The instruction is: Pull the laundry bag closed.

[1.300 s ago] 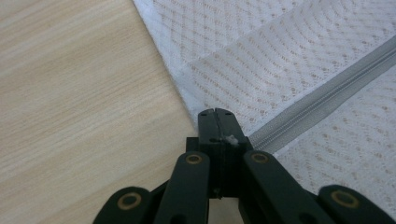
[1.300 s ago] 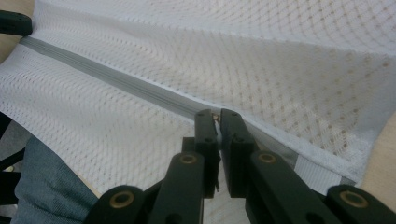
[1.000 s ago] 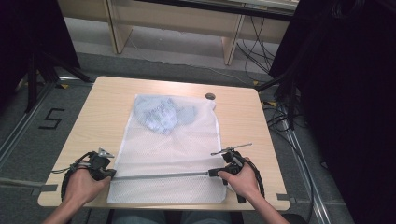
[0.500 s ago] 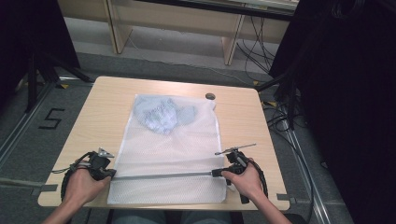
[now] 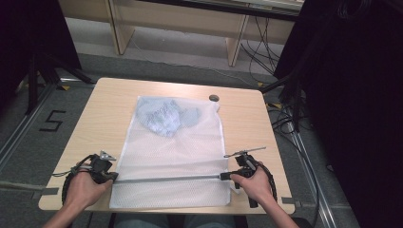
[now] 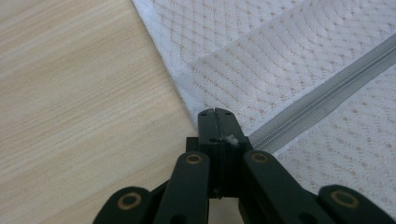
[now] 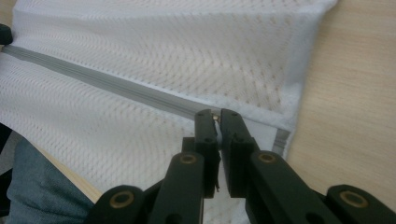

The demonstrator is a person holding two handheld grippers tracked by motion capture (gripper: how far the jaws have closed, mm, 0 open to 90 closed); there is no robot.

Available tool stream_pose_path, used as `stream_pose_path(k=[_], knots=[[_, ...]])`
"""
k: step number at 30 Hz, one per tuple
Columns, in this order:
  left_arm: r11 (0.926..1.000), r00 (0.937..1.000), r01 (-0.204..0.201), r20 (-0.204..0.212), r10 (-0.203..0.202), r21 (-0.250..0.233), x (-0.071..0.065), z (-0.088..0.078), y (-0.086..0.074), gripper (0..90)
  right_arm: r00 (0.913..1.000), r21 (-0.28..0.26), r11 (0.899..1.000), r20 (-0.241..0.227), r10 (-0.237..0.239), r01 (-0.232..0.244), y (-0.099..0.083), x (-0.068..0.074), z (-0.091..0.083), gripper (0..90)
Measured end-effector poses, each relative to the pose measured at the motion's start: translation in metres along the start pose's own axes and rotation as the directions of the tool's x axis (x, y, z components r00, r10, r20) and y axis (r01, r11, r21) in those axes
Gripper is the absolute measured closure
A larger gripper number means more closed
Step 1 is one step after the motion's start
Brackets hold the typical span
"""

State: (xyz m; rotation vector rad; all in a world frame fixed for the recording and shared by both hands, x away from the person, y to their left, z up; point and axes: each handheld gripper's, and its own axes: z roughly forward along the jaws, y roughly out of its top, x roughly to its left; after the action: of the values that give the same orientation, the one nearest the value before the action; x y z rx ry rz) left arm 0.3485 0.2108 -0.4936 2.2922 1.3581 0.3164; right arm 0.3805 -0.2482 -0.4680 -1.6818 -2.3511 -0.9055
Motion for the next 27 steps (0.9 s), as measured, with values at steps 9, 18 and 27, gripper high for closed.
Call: stream_pose_path(k=[9,18,27], knots=[[0.9996,0.9999,0.009,-0.004,-0.010,-0.028,0.000,0.002,-0.001,90.0,0.9998,-0.003,1.000,0.010,-0.019,0.019,-0.001,-0.014,-0.004,86.8],[0.9996,0.9999,0.011,0.000,-0.011,-0.027,0.000,0.001,-0.001,90.0,0.9994,0.021,0.999,-0.005,0.034,-0.034,-0.003,-0.012,-0.004,86.8],[0.9998,0.9999,0.014,0.001,-0.014,-0.012,0.000,0.000,-0.001,90.0,0.9998,0.010,1.000,0.010,-0.017,0.017,-0.002,-0.017,0.000,86.5]])
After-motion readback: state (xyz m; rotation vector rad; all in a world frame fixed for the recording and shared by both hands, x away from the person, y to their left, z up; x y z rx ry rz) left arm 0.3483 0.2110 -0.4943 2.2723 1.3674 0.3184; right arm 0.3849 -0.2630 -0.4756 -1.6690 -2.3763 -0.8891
